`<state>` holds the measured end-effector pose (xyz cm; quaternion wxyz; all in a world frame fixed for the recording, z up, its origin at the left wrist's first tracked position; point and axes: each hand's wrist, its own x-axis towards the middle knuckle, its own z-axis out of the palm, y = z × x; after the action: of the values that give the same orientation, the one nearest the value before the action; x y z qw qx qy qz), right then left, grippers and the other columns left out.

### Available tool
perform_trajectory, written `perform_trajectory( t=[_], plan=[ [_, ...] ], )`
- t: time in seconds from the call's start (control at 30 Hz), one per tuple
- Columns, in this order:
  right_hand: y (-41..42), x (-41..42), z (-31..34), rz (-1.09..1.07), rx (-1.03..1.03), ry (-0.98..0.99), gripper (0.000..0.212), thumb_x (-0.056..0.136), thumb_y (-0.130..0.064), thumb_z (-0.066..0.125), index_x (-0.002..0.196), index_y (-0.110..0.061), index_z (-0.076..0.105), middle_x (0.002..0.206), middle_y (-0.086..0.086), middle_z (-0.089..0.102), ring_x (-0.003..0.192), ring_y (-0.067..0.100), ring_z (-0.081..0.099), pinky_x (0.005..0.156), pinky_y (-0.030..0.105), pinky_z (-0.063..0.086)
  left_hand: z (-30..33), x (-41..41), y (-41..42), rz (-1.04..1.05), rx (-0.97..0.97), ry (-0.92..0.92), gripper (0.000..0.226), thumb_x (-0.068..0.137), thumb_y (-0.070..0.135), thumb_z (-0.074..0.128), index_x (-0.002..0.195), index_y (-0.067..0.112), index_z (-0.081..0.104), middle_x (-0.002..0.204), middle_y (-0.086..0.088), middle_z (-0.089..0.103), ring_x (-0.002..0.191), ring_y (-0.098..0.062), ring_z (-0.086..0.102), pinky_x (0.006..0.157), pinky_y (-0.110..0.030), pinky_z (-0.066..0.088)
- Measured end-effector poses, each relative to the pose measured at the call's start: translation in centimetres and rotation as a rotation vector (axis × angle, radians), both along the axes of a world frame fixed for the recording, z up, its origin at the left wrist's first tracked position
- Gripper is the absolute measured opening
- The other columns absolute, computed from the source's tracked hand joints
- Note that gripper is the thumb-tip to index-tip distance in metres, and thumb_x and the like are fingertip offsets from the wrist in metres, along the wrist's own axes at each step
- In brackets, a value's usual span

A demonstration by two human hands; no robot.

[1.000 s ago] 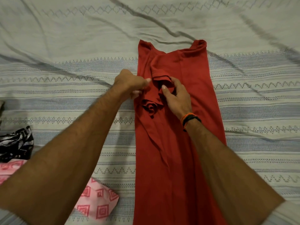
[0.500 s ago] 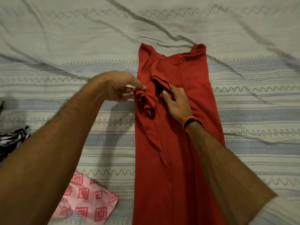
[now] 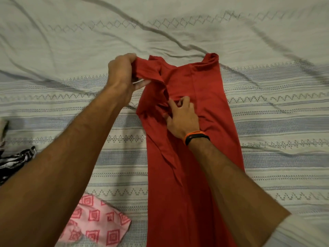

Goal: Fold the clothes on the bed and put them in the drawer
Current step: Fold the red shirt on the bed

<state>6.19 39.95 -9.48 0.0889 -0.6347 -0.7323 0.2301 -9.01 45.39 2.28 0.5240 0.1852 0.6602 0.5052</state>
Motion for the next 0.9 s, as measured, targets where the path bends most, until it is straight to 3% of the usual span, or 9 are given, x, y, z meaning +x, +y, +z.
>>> perform_trajectory(
  t=[0.13,0.27,0.37,0.43,0.57,0.63,0.73,0.83,0.9],
  plan=[
    [0.2,-0.6,2.7,0.15,0.035,-0.074,0.066,0.082,-0.024,0.064,0.144,-0.025,0.04,0.128,0.01,0.049,0.112,0.034,0.05,0.083,0.045,0.05,1.3,1.2,0.9,0.005,0.074,-0.02,0.016,0.098,0.016,0.057,0.085,0.007,0.058,0.075,-0.007,0.063,0.062,-0.017,0.068,0.059,-0.031,0.058],
    [0.3,1.0,4.2,-0.435,0.196,0.657,0.042,0.079,-0.011,0.063,0.12,-0.017,0.061,0.105,0.001,0.071,0.09,0.016,0.066,0.082,0.034,0.054,1.7,3.0,1.8,-0.052,0.016,0.036,0.013,0.095,0.011,0.061,0.085,0.005,0.057,0.079,-0.009,0.059,0.059,-0.019,0.065,0.054,-0.028,0.057],
    [1.6,2.2,4.3,-0.535,-0.196,1.082,0.091,0.071,-0.026,0.086,0.146,-0.018,0.034,0.143,0.002,0.047,0.124,0.01,0.052,0.101,0.031,0.049,1.6,4.4,2.4,-0.099,-0.002,0.05,0.013,0.091,0.008,0.065,0.08,0.006,0.058,0.083,-0.01,0.055,0.069,-0.021,0.062,0.053,-0.028,0.057],
    [2.6,2.7,4.1,-0.496,-0.351,1.118,0.1,0.064,-0.036,0.091,0.146,-0.017,0.038,0.14,0.004,0.053,0.122,0.016,0.057,0.101,0.04,0.052,1.6,5.2,2.8,-0.142,-0.002,0.053,0.012,0.09,0.007,0.065,0.081,0.005,0.058,0.084,-0.01,0.054,0.071,-0.021,0.061,0.053,-0.027,0.056],
    [4.2,3.3,2.6,-0.612,-0.222,1.133,0.021,0.074,-0.023,0.083,0.085,-0.008,0.073,0.089,0.016,0.074,0.078,0.025,0.065,0.078,0.062,0.055,0.6,7.1,3.8,-0.254,-0.05,0.114,0.012,0.091,0.012,0.067,0.085,0.004,0.06,0.082,-0.01,0.058,0.072,-0.022,0.064,0.055,-0.028,0.058],
    [4.6,3.7,1.5,-0.739,-0.121,1.067,0.033,0.072,-0.037,0.081,0.073,-0.007,0.066,0.074,0.005,0.067,0.07,0.02,0.058,0.074,0.06,0.056,0.1,7.7,4.0,-0.352,-0.046,0.066,0.016,0.093,0.019,0.066,0.087,0.006,0.061,0.085,-0.011,0.063,0.073,-0.023,0.068,0.062,-0.031,0.06],
    [4.7,5.1,0.3,-0.857,0.047,0.877,0.026,0.08,-0.037,0.07,0.077,-0.012,0.066,0.073,-0.005,0.065,0.072,0.015,0.059,0.082,0.048,0.055,-1.5,7.7,3.6,-0.414,0.009,0.113,0.013,0.097,0.026,0.06,0.093,0.013,0.061,0.094,-0.008,0.07,0.077,-0.018,0.071,0.07,-0.03,0.059],
    [5.4,6.5,-0.2,-0.901,-0.02,0.911,0.025,0.084,-0.026,0.066,0.105,-0.014,0.072,0.098,-0.003,0.071,0.096,0.017,0.067,0.097,0.043,0.053,-4.6,6.6,1.5,-0.395,0.076,0.446,0.009,0.088,0.012,0.059,0.089,0.02,0.064,0.093,-0.002,0.073,0.077,-0.013,0.07,0.081,-0.034,0.06],
    [6.2,7.0,-0.4,-0.883,-0.055,0.902,0.021,0.08,-0.026,0.064,0.1,-0.025,0.072,0.101,-0.003,0.073,0.101,0.018,0.068,0.097,0.042,0.054,-6.4,5.7,-0.7,-0.42,0.09,0.633,0.024,0.076,0.006,0.054,0.09,0.02,0.066,0.09,0.003,0.072,0.082,-0.012,0.069,0.086,-0.033,0.058]
  ],
)
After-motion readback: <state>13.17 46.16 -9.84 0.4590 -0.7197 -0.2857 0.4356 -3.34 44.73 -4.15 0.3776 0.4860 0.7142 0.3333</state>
